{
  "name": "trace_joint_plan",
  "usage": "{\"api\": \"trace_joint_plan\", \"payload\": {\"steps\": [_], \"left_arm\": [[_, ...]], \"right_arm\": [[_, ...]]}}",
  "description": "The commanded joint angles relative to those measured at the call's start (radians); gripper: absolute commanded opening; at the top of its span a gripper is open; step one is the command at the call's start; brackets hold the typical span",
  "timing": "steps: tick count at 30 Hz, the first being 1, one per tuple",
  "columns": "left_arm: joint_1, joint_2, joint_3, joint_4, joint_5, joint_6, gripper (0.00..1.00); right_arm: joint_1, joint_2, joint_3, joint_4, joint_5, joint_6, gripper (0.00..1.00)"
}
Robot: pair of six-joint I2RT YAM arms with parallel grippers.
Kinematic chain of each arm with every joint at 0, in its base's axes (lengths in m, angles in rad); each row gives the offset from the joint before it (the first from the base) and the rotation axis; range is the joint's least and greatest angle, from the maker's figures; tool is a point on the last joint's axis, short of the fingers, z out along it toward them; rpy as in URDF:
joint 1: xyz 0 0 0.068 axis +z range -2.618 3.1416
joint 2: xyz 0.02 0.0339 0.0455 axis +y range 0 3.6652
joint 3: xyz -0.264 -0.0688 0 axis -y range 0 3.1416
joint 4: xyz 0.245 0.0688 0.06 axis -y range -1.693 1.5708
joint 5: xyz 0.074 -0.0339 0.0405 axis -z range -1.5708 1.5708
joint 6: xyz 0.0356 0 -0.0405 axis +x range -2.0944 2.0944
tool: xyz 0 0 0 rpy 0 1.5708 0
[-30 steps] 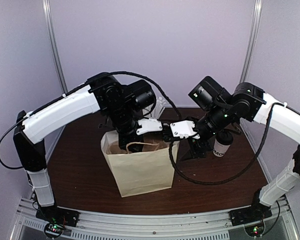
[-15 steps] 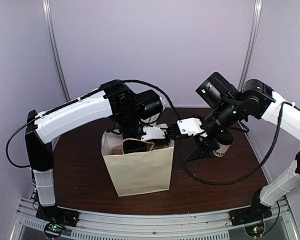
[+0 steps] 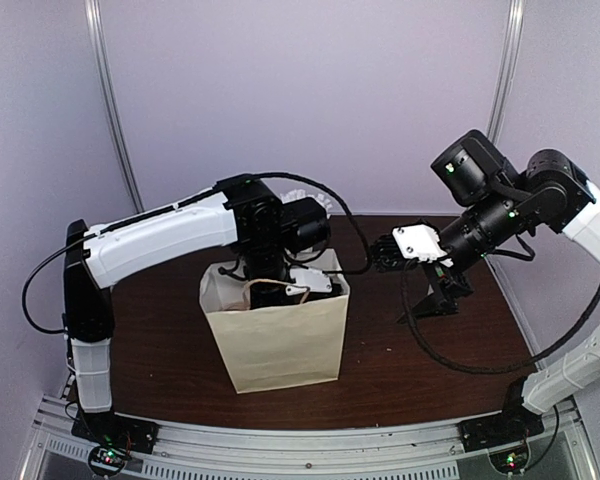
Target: Pack the takeout coffee
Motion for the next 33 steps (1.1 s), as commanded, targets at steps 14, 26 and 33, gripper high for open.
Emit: {"api": "trace_joint_plan", "payload": {"steps": [14, 26, 33], "left_arm": [[-0.002, 0.024, -0.088, 0.037, 0.038, -0.041, 0.13], [-0.002, -0.058, -0.137, 0.114, 0.077, -0.061, 0.14], [-0.002, -0.031, -0.193, 0.115, 0.059, -0.071, 0.18]], "right_arm": [[-0.01, -0.003, -0.011, 0.0, -0.006, -0.003, 0.84], [-0.012, 0.031, -0.015, 0.044, 0.026, 0.017, 0.84], [-0.012, 0.032, -0.018, 0.044, 0.026, 0.019, 0.84]]}}
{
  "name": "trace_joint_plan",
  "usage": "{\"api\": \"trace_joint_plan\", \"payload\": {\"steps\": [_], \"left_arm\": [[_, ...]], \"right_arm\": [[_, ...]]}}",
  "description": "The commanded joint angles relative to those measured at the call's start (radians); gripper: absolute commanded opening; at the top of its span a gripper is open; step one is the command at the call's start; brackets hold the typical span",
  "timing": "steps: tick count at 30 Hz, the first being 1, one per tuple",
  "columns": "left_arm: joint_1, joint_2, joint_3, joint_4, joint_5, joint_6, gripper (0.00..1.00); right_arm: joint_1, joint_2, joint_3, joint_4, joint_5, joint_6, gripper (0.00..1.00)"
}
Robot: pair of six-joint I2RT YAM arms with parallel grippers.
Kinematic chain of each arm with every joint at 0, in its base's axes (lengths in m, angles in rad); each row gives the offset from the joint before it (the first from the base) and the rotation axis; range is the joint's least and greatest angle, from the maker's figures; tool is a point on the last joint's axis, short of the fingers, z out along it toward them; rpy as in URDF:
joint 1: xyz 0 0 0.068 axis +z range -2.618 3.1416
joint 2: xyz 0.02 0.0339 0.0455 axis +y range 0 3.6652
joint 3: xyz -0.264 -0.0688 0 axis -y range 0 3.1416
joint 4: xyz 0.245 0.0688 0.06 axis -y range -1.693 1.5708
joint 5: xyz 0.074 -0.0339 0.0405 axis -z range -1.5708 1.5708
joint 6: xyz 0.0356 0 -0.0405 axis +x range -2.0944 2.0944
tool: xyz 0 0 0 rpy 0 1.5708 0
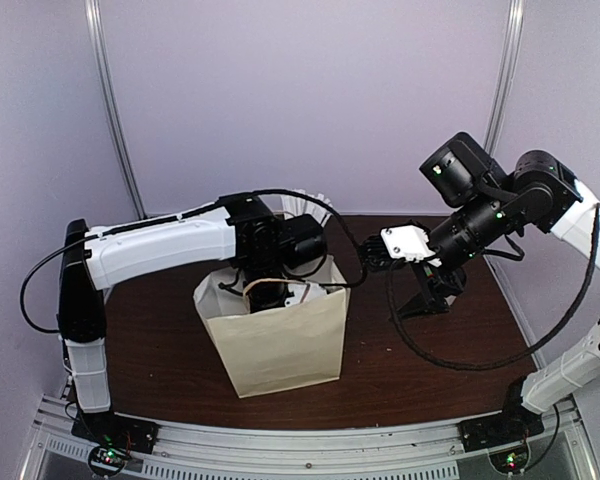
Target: Pack the takeout coffee
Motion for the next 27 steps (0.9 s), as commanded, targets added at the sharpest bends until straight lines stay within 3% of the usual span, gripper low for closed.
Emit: {"api": "trace_joint_plan", "payload": {"steps": [1, 10, 27], "left_arm": [[-0.002, 0.013, -0.025, -0.003, 0.008, -0.019, 0.19], [-0.002, 0.019, 0.009, -0.026, 0.01, -0.035, 0.35], [-0.002, -0.036, 0.115, -0.048, 0.006, -0.038, 0.44]], "right_arm": [[-0.005, 0.0, -0.008, 0.015, 0.013, 0.014, 0.84], [-0.005, 0.002, -0.003, 0.015, 0.006, 0.016, 0.84], [-0.005, 0.001, 0.013, 0.005, -0.004, 0.02, 0.84]]}}
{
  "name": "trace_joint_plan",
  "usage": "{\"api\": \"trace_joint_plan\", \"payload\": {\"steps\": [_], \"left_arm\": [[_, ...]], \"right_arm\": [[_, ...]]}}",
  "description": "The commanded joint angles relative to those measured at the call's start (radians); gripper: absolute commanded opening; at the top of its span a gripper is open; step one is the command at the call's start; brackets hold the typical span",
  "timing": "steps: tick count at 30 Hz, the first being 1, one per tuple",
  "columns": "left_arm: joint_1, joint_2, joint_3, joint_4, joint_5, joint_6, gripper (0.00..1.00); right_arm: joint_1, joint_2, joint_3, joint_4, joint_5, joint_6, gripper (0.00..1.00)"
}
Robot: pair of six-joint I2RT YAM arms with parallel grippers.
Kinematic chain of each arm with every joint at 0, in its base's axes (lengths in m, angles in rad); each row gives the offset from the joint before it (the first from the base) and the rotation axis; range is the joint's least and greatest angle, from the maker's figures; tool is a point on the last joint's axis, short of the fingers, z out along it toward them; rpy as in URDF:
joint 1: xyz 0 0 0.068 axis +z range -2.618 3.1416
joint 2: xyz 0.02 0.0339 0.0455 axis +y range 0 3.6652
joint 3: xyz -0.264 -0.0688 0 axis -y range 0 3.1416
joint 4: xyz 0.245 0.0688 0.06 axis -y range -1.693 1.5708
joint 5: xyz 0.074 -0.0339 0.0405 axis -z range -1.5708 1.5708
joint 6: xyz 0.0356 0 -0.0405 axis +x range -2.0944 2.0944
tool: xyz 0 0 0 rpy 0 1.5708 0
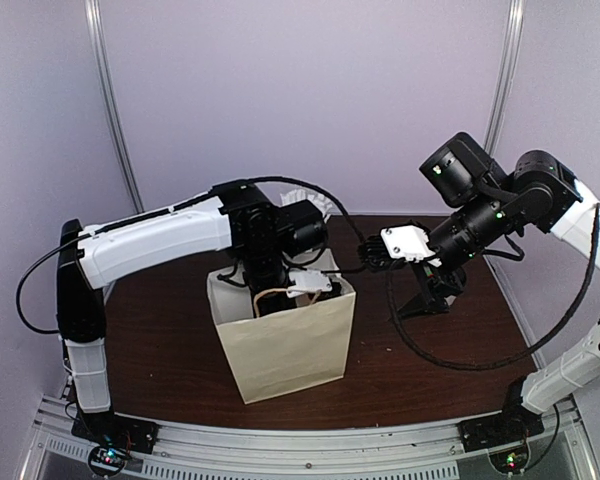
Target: Pack the takeout coffee
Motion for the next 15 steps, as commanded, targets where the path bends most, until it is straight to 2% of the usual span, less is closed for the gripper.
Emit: {"api": "trace_joint_plan", "payload": {"steps": [1, 8, 15], "left_arm": [[-0.002, -0.036, 0.039, -0.019, 0.006, -0.005, 0.44], [-0.002, -0.044, 0.09, -0.055, 0.002, -0.003, 0.45], [-0.002, -0.171, 0.182, -0.015, 0.044, -0.015, 0.47]], "right_arm": [[-0.005, 0.002, 0.013, 0.005, -0.003, 0.019, 0.84], [-0.005, 0.006, 0.026, -0.003, -0.018, 0.02, 0.84], [-0.005, 0.027, 0.058, -0.02, -0.05, 0.022, 0.84]]}}
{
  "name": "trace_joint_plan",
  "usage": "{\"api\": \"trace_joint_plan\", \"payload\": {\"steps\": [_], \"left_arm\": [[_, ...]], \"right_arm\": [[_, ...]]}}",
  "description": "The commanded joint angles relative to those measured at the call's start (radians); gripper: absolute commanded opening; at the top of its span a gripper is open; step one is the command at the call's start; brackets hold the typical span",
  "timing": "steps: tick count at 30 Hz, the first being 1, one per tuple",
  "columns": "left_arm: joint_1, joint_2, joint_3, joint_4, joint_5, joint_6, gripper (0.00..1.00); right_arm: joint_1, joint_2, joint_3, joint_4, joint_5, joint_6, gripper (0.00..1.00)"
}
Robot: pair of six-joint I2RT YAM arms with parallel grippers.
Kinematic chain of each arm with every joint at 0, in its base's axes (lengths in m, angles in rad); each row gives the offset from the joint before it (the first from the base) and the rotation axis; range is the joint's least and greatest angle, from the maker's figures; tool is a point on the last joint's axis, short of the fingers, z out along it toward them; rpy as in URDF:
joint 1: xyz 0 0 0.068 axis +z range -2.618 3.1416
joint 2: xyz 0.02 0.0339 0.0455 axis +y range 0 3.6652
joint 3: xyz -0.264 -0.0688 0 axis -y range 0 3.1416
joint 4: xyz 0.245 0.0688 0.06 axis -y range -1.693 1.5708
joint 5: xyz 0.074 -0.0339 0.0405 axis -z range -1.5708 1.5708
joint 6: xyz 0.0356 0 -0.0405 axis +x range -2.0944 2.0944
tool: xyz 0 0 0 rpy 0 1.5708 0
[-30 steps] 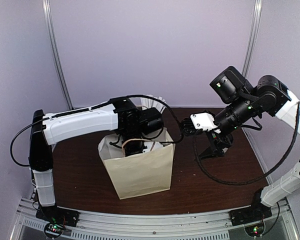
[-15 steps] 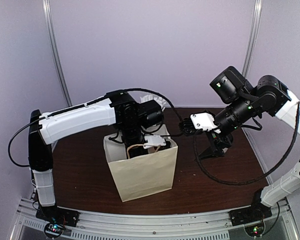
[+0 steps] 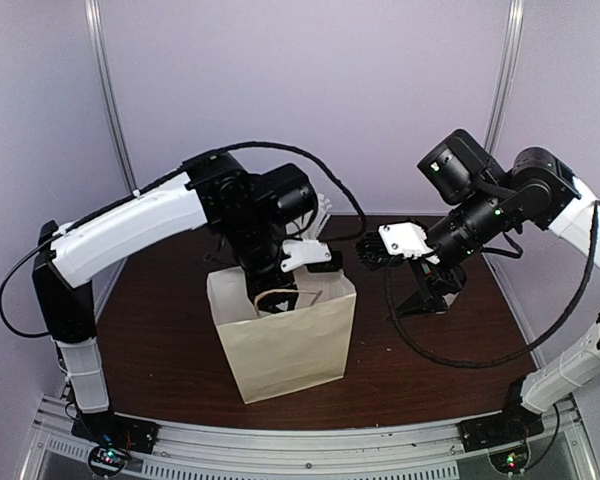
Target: Pack the takeout coffee
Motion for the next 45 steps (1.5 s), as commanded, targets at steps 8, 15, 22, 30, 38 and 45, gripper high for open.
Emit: {"api": "trace_joint_plan", "payload": {"steps": [8, 15, 22, 30, 38, 45], "left_arm": [[-0.001, -0.304, -0.016, 0.133, 0.033, -0.048, 0.47], [0.074, -0.437, -0.205, 0.296, -0.014, -0.125, 0.64], [0.148, -0.408, -0.27, 0.45, 0.039, -0.129, 0.67], [0.194, -0.367, -0.218, 0.474, 0.061, -0.123, 0.44], [0.194, -0.475, -0.228, 0.438, 0.238, -0.098, 0.53], [0.207, -0.59, -0.311, 0.452, 0.046, -0.108, 0.71]], "right_arm": [[-0.001, 0.065, 0.077, -0.02, -0.108, 0.02, 0.84], [0.044, 0.173, 0.206, -0.015, -0.131, 0.052, 0.8], [0.095, 0.309, 0.335, 0.004, -0.164, 0.118, 0.69], [0.113, 0.365, 0.418, 0.014, -0.166, 0.171, 0.11], [0.113, 0.367, 0.424, 0.023, -0.149, 0.187, 0.0], [0.113, 0.368, 0.414, 0.02, -0.145, 0.189, 0.0]]}}
